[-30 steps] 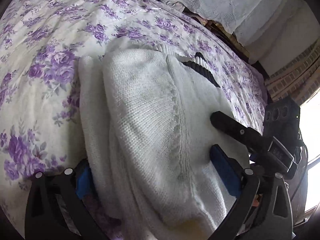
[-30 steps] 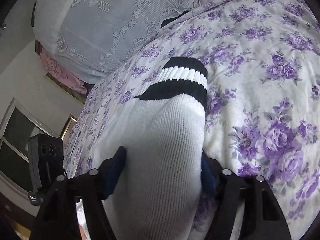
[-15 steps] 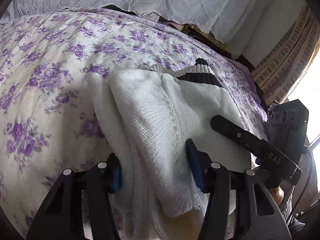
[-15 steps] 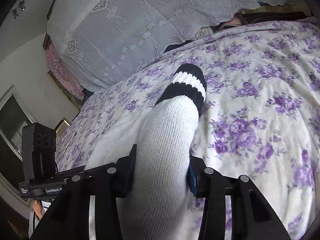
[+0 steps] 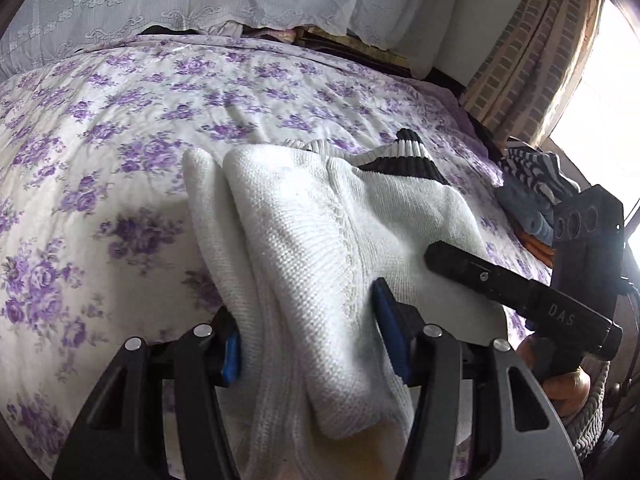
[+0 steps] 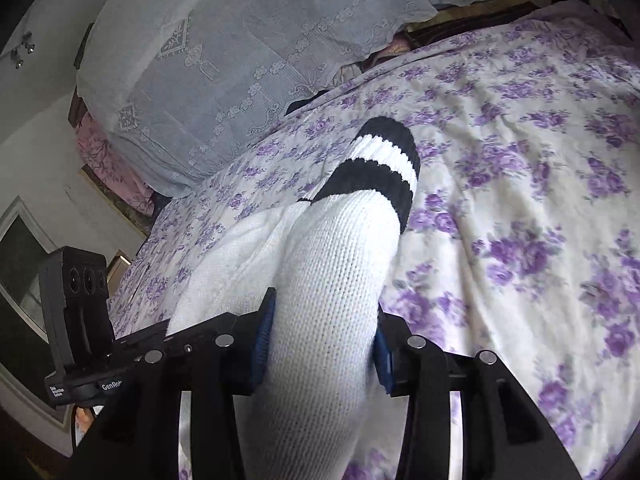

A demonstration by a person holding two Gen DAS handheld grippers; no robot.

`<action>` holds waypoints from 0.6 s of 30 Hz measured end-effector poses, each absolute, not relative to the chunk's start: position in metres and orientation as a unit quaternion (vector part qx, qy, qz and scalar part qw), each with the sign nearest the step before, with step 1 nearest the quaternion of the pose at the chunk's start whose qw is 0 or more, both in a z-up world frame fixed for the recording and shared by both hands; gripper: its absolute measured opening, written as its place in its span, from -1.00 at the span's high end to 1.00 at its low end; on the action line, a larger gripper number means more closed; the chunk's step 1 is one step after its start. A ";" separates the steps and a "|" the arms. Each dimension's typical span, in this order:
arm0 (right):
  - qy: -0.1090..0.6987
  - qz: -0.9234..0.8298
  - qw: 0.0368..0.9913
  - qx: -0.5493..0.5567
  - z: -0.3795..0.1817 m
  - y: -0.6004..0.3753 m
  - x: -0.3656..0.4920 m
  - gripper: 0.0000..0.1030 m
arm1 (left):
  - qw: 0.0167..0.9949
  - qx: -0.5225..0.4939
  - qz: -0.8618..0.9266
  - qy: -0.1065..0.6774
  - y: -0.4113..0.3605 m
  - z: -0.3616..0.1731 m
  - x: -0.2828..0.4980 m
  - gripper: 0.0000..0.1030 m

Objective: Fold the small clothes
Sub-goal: 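Grasp the folded sweater bundle with both tools, one at each side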

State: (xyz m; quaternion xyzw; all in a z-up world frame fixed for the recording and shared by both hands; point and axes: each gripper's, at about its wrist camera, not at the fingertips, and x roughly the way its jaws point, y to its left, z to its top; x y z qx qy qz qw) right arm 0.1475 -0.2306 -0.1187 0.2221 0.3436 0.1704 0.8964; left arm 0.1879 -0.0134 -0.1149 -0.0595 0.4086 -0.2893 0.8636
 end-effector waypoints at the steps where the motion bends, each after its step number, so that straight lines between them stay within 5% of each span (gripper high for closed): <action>1: 0.341 0.164 0.899 0.220 -0.117 -0.239 0.139 0.16 | 0.861 -0.054 -0.299 0.408 -0.024 -0.113 0.184 -0.05; 18: 0.278 0.013 0.941 0.192 -0.071 -0.407 0.006 0.17 | 0.817 0.037 -0.433 0.379 -0.230 -0.075 0.106 -0.04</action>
